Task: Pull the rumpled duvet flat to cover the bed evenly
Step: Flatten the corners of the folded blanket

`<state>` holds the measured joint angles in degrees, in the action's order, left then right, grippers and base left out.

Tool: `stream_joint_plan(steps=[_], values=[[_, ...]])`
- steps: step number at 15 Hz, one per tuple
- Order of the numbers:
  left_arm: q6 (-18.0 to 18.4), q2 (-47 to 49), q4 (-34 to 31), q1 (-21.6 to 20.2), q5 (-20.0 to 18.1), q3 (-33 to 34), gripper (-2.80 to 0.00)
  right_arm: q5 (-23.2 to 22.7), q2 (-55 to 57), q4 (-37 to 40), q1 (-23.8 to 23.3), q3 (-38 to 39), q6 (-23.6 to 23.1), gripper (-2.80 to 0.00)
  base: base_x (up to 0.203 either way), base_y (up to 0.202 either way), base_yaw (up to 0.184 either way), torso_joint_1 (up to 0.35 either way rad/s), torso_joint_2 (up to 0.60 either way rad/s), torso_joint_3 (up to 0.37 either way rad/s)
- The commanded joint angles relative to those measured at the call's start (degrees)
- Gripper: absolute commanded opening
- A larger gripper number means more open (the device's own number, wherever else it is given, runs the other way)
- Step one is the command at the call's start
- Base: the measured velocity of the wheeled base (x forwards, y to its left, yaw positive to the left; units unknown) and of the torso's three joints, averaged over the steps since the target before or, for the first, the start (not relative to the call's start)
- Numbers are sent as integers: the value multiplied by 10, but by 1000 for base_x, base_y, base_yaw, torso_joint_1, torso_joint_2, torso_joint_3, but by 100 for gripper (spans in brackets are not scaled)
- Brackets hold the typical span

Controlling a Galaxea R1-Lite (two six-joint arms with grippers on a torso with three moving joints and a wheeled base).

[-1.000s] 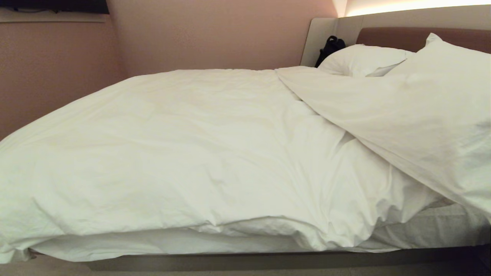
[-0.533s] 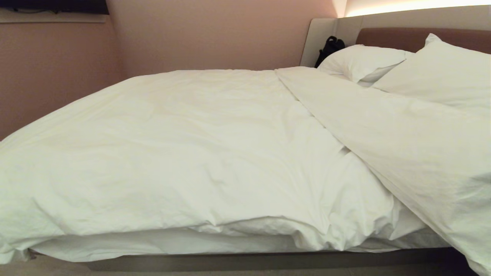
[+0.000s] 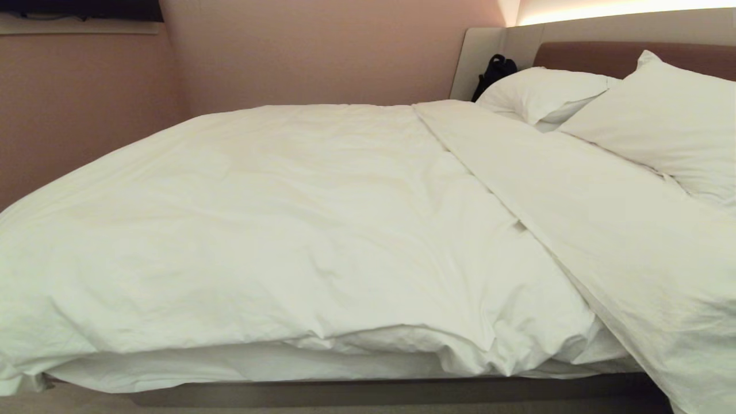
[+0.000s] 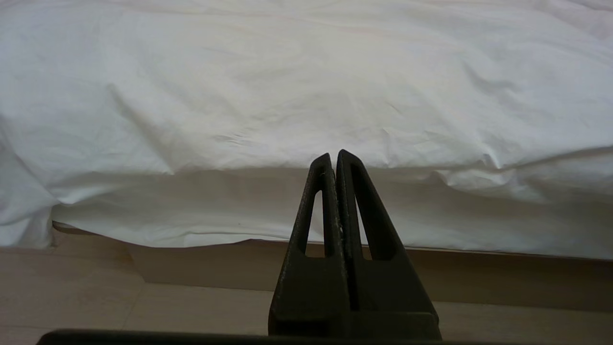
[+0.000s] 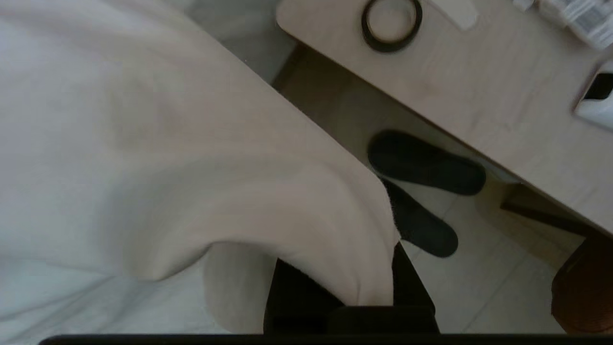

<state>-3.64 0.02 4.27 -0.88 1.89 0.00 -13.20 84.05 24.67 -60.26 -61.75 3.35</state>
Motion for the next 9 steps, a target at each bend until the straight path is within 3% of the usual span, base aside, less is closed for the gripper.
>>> stream_joint_plan(steps=[1, 5, 6, 9], values=[[-1, 1, 0, 0, 0, 0, -280, -2, 28, -131, -2, 51, -24, -280, 0, 0, 0, 0, 0, 0], [-1, 0, 0, 0, 0, 0, -280, -18, 57, -242, -2, 151, -106, -280, 0, 0, 0, 0, 0, 0], [-1, 0, 0, 0, 0, 0, -280, -27, 58, -247, -2, 161, -124, 0, 0, 0, 0, 0, 0, 0], [-1, 0, 0, 0, 0, 0, -280, -30, 44, -248, -4, 186, -164, 0, 0, 0, 0, 0, 0, 0]])
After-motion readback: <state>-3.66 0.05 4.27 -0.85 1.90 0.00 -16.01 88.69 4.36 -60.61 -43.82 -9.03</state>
